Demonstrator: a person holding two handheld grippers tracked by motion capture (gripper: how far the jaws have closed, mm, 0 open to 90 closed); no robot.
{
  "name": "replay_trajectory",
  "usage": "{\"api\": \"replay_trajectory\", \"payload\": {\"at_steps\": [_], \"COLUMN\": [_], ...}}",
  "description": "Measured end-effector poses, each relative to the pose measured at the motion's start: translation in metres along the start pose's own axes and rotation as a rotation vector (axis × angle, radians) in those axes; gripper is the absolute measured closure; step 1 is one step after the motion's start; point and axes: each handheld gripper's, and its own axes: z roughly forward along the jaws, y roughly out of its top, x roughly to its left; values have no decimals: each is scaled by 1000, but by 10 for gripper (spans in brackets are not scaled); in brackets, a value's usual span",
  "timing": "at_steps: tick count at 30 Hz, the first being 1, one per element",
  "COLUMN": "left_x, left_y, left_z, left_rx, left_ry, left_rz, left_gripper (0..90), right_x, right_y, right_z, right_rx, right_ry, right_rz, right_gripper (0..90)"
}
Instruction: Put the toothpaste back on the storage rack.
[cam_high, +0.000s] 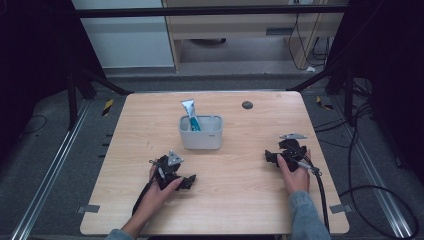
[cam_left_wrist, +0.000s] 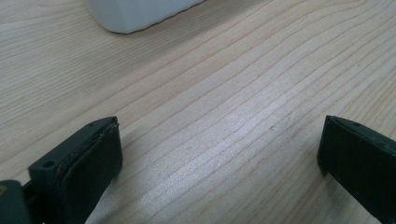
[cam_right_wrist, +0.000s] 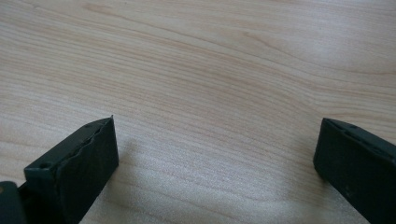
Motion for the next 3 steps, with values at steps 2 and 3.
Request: {"api": "replay_trajectory", "payload": {"at_steps": [2,3], "left_x": [0,0], "left_y": [0,0], "left_z": [0,0], "left_rx": [0,0], "left_ry": [0,0], "left_rz": [0,0], "left_gripper": [0,0], "right_x": [0,0], "right_y": [0,0], "right_z": [0,0], "right_rx": [0,0], "right_ry": [-1,-1], "right_rz": [0,-2], "right_gripper": [3,3]}}
